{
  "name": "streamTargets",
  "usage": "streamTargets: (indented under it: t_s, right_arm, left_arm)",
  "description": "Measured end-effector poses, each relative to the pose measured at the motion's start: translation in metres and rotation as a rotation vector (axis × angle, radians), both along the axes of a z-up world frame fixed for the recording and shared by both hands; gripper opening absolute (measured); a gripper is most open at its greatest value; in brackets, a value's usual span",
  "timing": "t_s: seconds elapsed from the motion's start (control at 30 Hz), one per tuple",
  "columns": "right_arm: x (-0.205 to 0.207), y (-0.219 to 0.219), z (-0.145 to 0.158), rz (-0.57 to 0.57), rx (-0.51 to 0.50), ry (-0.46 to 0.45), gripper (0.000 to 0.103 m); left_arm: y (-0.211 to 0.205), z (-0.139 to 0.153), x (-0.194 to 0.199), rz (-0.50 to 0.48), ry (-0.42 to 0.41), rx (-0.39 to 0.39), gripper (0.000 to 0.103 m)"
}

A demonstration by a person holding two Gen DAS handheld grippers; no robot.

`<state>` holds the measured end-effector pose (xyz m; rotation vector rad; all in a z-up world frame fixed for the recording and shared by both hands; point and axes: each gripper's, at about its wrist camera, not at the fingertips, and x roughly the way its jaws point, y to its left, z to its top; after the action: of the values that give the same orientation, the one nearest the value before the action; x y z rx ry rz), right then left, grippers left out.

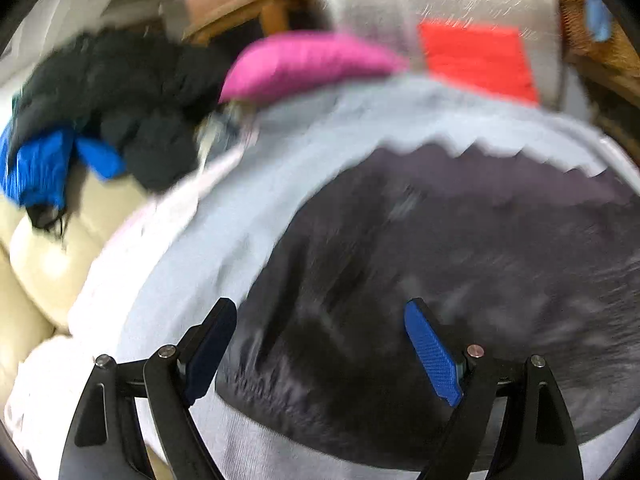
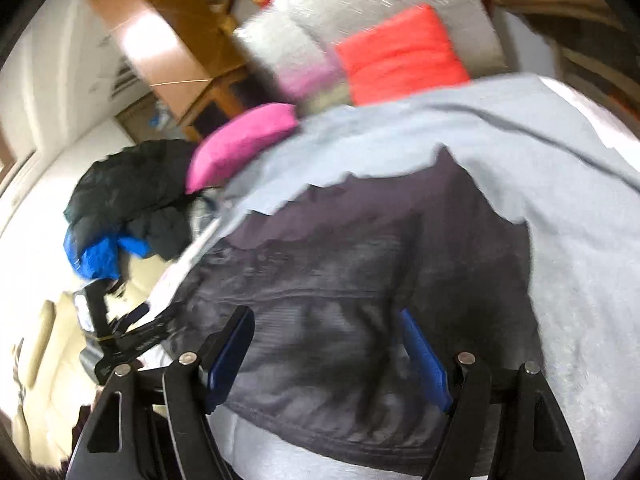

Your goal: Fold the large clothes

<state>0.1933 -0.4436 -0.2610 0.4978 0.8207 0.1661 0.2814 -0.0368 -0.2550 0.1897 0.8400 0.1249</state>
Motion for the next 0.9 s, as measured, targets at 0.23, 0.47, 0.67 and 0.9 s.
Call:
streamTargets:
  t_s: [0.23, 0.47, 0.67, 0.9]
  right_arm:
    - [0.003, 0.001, -0.012, -0.010, -0.014, 0.067, 0.078]
    - [-0.056, -0.006, 0.041, -0.116, 0.020, -0.166, 0.078]
    - [-0.111, 0.016, 0.091, -0.152, -0.045, -0.290, 0.082]
    - [-0.162, 0.044, 0.151, -0.194, -0.154, -0.390, 0.083]
  left_arm:
    - [-0.001, 0.005, -0.016, -0.021, -0.041, 0.027, 0.086]
    - [-0.003, 0.063, -0.069, -0.037, -0.171, 0.016, 0.086]
    - [0.001, 0.129, -0.104, -0.040, -0.301, -0.014, 0.086]
    - [0.006, 0.190, -0.154, -0.039, -0.437, -0.013, 0.096]
